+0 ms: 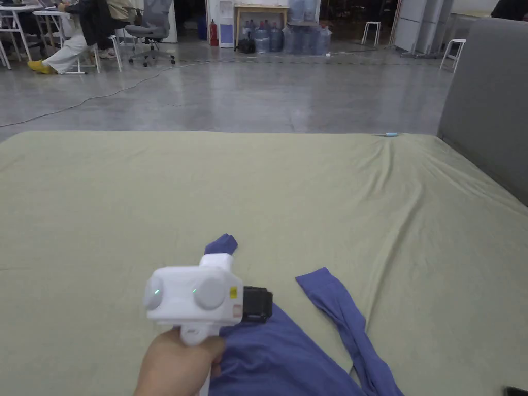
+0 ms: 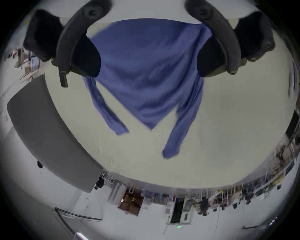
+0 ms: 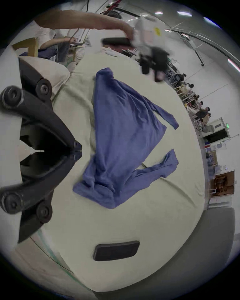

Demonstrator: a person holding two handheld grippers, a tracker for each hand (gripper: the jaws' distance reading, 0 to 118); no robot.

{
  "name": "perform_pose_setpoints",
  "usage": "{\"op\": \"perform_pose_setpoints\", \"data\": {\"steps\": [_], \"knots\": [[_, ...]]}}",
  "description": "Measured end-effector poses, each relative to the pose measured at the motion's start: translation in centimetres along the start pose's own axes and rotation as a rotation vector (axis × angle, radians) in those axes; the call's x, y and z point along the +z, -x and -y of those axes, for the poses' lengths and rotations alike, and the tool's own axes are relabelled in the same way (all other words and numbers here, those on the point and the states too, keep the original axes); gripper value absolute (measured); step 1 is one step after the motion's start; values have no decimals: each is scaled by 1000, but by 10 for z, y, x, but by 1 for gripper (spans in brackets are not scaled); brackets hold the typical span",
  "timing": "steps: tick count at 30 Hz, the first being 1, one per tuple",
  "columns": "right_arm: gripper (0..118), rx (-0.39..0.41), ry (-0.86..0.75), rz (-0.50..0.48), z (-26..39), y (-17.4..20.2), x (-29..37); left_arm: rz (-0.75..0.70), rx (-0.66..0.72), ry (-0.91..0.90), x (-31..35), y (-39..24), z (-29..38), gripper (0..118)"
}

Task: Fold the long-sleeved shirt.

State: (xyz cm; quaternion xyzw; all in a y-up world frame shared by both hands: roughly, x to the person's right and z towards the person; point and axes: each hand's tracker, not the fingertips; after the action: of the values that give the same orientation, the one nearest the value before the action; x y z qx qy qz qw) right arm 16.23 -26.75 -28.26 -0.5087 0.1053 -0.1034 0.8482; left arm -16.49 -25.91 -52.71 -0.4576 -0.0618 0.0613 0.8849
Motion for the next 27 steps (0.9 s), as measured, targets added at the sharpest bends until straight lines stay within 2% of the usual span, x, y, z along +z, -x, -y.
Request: {"op": "perform_pose_setpoints", "data": {"steps": [2, 5, 7, 9, 12, 15, 16, 17, 18, 20, 22, 23, 24, 26, 27], "knots": [[0, -21, 3, 8, 2, -6, 0, -4, -32, 55, -44, -19, -33, 116], [0, -57, 16, 22, 5, -20, -1, -103, -63, 125, -98, -32, -40, 116], [0, -82, 26, 41, 8, -31, -1, -61, -44, 229, -129, -29, -41, 114], [0, -97, 37, 56, 8, -41, 0, -90, -20, 212, -143, -24, -46, 107], [0, -116, 50, 73, 8, -54, 0, -100, 13, 193, -149, -18, -46, 87], [0, -126, 50, 96, 4, -63, -2, -107, -116, 161, -142, -30, -44, 69], [0, -126, 49, 107, 3, -64, -4, -83, -142, 175, -141, -34, -44, 48], [0, -123, 48, 115, 1, -66, -6, -96, -170, 183, -139, -38, -45, 18], [0, -121, 48, 124, -2, -68, -8, -137, -201, 171, -135, -40, -46, 1], [2, -129, 44, 129, -10, -72, -13, -97, -179, 191, -127, -37, -50, 1], [79, -175, 32, 145, -20, -79, -22, -32, -84, 180, -106, -27, -53, 1], [109, -190, 16, 148, -24, -81, -24, -18, -58, 160, -97, -22, -56, 1], [118, -207, -32, 123, -28, -83, -25, -12, -42, 138, -84, -18, -59, 1], [118, -217, 10, 106, -40, -84, -36, -20, -58, 99, -56, -10, -66, 1], [118, -221, 40, 65, -44, -84, -45, -23, -63, 72, -41, -5, -68, 1]]}}
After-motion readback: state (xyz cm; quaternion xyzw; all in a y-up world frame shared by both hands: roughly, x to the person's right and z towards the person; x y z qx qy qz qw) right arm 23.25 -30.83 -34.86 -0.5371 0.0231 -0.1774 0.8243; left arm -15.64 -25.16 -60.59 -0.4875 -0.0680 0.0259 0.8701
